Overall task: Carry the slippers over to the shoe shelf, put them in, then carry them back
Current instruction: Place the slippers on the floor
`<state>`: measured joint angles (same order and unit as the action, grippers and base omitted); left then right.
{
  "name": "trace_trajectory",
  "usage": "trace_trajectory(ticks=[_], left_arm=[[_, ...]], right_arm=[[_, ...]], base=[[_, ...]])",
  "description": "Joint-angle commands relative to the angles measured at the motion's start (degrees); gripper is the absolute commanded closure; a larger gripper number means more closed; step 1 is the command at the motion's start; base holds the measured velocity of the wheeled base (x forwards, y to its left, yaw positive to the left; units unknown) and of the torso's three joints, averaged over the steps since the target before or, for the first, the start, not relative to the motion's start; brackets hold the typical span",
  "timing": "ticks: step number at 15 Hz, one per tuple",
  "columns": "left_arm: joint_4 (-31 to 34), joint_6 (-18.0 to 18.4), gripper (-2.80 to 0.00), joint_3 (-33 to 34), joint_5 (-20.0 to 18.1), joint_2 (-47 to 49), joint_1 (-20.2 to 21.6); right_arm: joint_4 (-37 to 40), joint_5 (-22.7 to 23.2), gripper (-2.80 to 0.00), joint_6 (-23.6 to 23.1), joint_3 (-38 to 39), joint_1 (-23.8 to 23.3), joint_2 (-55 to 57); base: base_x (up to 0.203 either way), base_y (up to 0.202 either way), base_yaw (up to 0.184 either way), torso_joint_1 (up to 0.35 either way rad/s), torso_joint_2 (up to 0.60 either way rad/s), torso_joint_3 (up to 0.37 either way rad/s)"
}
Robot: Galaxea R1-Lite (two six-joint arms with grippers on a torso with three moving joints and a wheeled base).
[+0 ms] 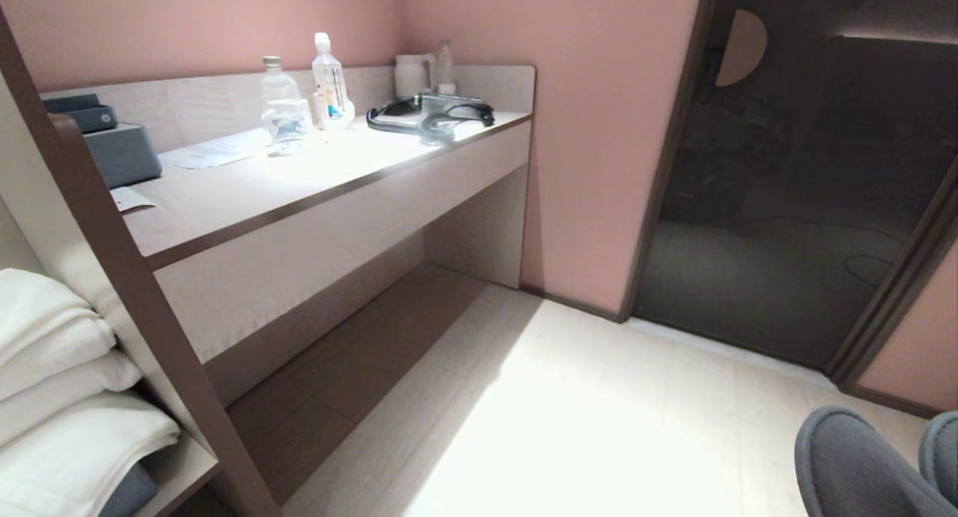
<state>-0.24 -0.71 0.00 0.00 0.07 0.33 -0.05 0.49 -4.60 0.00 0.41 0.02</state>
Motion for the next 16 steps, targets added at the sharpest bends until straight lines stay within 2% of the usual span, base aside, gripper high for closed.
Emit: trace_trajectory(ticks=[1, 16], left_arm=[[-0.02, 0.00, 0.00, 0.00, 0.00, 0.01, 0.02], [-0.02, 0.00, 0.00, 0.00, -0.08, 0.01, 0.02]], right_arm=[[-0.01, -0.05, 0.00, 0.12, 0.00, 0.02, 0.06], [-0.04, 0.13, 0.00, 0.29, 0.00, -0.06, 0.06]], base=[[0.000, 0.000, 0.000, 0.002, 0.01, -0.178], [0.000, 0.000, 0.000, 0.002, 0.00, -0.195]])
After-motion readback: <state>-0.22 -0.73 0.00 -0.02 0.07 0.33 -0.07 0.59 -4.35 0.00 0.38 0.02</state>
